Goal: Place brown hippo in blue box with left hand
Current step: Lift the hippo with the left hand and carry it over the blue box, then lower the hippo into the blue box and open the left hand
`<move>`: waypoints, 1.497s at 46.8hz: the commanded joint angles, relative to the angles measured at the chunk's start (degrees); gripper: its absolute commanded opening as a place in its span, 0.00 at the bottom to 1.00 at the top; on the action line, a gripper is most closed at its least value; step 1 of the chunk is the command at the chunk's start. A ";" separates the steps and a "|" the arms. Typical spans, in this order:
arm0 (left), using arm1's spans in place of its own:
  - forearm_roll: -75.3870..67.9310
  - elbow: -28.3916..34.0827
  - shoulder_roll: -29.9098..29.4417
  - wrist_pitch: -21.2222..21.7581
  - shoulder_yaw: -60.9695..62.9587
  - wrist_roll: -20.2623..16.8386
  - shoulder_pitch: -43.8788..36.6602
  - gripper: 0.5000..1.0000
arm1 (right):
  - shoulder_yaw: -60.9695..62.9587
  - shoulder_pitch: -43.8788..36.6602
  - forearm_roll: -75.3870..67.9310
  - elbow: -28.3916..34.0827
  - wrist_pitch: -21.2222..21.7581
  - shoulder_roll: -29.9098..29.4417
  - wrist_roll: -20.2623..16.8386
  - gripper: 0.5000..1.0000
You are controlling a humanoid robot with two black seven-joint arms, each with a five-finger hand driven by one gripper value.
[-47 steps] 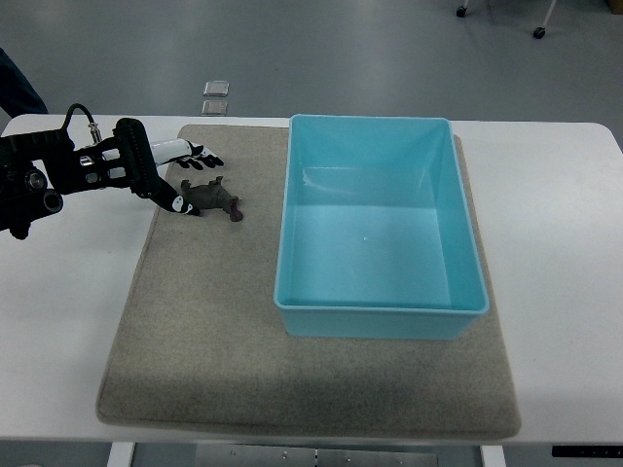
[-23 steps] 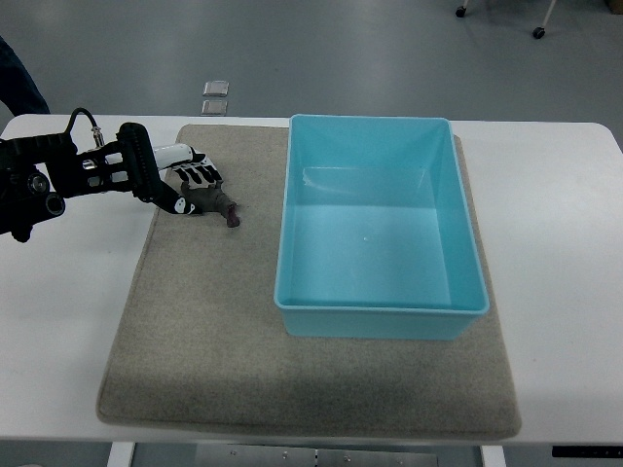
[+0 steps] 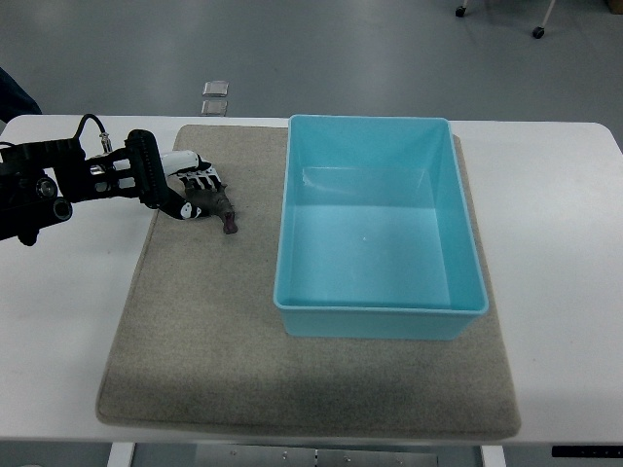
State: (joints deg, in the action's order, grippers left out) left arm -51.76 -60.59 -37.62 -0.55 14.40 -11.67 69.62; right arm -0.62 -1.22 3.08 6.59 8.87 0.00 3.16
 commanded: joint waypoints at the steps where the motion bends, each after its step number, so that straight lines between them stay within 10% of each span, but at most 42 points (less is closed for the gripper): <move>1: -0.01 -0.15 -0.09 -0.24 -0.08 0.07 0.08 0.00 | 0.00 -0.01 0.00 0.00 0.00 0.00 0.00 0.87; 41: 0.08 -5.77 -2.20 -0.59 -5.70 0.16 16.16 0.00 | 0.00 -0.01 0.00 0.00 0.00 0.00 0.00 0.87; 70: -8.52 -12.01 15.29 -1.56 -6.14 0.16 10.81 0.00 | 0.00 -0.01 0.00 0.00 0.00 0.00 0.00 0.87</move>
State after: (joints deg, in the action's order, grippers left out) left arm -57.41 -72.99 -24.06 -1.86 8.17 -11.52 82.15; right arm -0.62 -1.22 3.07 6.59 8.87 0.00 3.16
